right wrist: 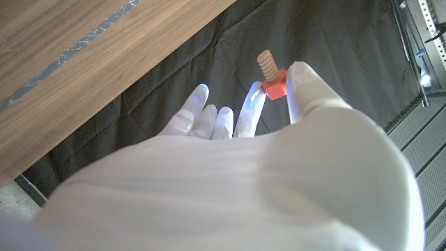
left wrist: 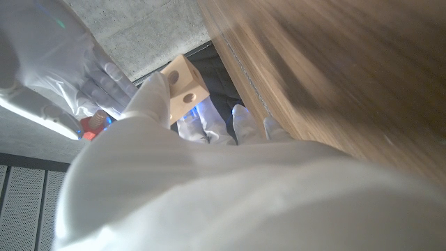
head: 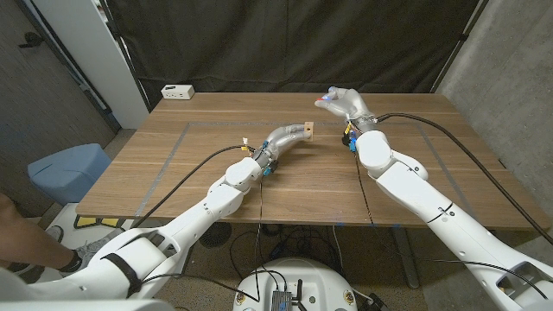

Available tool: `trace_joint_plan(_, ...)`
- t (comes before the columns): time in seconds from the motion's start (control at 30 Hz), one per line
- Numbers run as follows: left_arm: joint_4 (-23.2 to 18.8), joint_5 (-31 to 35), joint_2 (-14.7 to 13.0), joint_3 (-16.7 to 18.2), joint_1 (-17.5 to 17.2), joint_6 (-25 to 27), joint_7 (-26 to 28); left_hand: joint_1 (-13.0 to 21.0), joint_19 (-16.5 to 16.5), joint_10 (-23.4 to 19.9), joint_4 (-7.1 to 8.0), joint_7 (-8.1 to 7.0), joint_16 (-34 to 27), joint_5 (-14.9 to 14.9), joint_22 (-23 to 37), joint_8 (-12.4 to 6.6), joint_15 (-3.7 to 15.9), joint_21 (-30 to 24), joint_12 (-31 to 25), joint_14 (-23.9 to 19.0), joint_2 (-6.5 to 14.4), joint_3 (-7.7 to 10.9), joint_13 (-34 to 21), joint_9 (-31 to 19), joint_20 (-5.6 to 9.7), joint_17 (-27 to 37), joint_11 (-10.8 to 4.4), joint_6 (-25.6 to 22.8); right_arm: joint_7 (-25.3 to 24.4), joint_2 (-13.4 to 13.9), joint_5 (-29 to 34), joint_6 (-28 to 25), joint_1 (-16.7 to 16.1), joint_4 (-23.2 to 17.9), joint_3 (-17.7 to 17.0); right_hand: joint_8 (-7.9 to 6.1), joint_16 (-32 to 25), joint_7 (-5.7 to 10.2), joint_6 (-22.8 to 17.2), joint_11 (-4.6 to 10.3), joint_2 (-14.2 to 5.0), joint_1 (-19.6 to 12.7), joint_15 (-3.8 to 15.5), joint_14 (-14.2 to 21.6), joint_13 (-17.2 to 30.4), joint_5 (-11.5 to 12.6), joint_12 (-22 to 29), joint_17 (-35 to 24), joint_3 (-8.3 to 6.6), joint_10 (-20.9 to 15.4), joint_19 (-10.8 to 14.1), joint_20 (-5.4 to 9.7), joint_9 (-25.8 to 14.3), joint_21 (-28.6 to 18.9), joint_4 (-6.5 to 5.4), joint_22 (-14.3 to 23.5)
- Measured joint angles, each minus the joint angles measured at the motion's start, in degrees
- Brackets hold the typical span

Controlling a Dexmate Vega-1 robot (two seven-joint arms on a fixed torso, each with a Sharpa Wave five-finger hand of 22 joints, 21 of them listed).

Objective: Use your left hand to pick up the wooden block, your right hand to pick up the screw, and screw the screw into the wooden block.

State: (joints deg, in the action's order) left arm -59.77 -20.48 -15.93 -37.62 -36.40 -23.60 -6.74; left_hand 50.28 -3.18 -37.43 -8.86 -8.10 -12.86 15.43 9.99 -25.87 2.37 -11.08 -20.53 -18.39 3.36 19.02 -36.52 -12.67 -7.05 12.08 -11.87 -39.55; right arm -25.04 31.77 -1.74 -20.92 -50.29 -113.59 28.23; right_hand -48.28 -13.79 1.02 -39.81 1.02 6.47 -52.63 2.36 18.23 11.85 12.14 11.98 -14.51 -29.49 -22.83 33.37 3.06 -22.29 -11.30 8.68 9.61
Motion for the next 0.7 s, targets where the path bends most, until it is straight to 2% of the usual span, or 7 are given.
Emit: trace_joint_plan(0.7, 2.26, 2.65, 1.86, -1.39, 1.63, -1.45, 1.7, -0.06, 0.0, 0.0, 0.12, 0.0, 0.0, -0.02, 0.0, 0.01, 0.0, 0.0, 0.0, -0.43, 0.06, 0.12, 0.01, 0.05, 0.0, -0.04, 0.0, 0.0, -5.36, -3.55, -1.11, 5.55, -0.34, 3.37, 1.21, -0.49, -0.22, 0.11, -0.73, 0.1, 0.0, 0.0, 0.0, 0.61, 0.0, 0.39, 0.0, -0.27, 0.4, -0.92, 0.32, 0.33, 0.07, 0.0, 0.08, 0.0)
